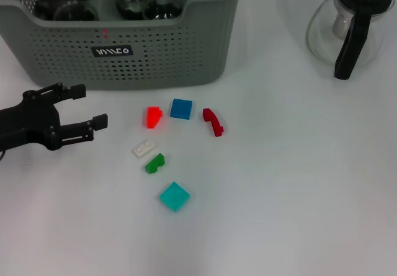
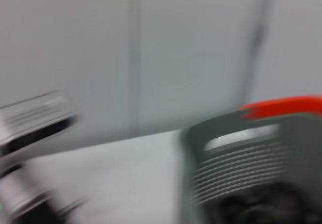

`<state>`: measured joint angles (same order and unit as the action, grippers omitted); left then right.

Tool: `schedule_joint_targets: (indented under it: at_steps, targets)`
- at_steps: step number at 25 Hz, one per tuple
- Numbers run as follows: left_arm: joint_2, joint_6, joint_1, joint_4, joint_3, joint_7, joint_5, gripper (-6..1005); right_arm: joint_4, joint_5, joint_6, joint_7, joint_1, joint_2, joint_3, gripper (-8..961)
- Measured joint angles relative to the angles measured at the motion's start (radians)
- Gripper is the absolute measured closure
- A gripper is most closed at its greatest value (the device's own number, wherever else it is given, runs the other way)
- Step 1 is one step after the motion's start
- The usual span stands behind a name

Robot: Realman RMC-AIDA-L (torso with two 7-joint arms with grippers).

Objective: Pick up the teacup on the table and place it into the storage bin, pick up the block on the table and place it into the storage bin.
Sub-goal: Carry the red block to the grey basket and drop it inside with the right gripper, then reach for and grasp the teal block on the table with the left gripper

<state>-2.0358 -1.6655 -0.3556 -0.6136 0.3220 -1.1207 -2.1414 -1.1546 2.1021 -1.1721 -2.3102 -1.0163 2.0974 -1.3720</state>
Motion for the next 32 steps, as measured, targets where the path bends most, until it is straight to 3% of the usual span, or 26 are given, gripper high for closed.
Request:
schedule_joint_targets:
  at_steps: [3, 6, 12, 13, 19, 28, 32]
  targets:
    - [0.0, -0.001, 0.002, 0.0, 0.0, -0.001, 0.0, 148, 0.147, 0.071, 0.064, -0.01, -0.112, 0.0, 0.085, 785]
    - [0.0, -0.001, 0.007, 0.0, 0.0, 0.0, 0.0, 147, 0.246, 0.114, 0.109, 0.006, -0.17, -0.001, 0.126, 785]
    - [-0.003, -0.001, 0.009, 0.001, -0.001, 0.001, 0.0, 146, 0.263, 0.162, 0.144, 0.011, -0.159, 0.0, 0.12, 785]
    - [-0.003, -0.001, 0.009, 0.001, -0.001, 0.001, 0.0, 146, 0.252, 0.168, 0.144, 0.016, -0.149, -0.001, 0.119, 746]
    - [-0.005, -0.002, 0.001, -0.008, -0.001, 0.005, 0.0, 145, 0.099, 0.112, 0.083, 0.103, -0.034, 0.005, 0.097, 505]
    - [-0.008, -0.068, -0.008, -0.065, 0.015, 0.009, -0.007, 149, -0.149, -0.152, -0.151, 0.279, 0.249, 0.004, -0.021, 108]
    - [-0.005, -0.093, -0.014, -0.095, 0.07, 0.009, -0.009, 150, -0.153, -0.176, -0.287, 0.288, 0.319, 0.001, 0.001, 62]
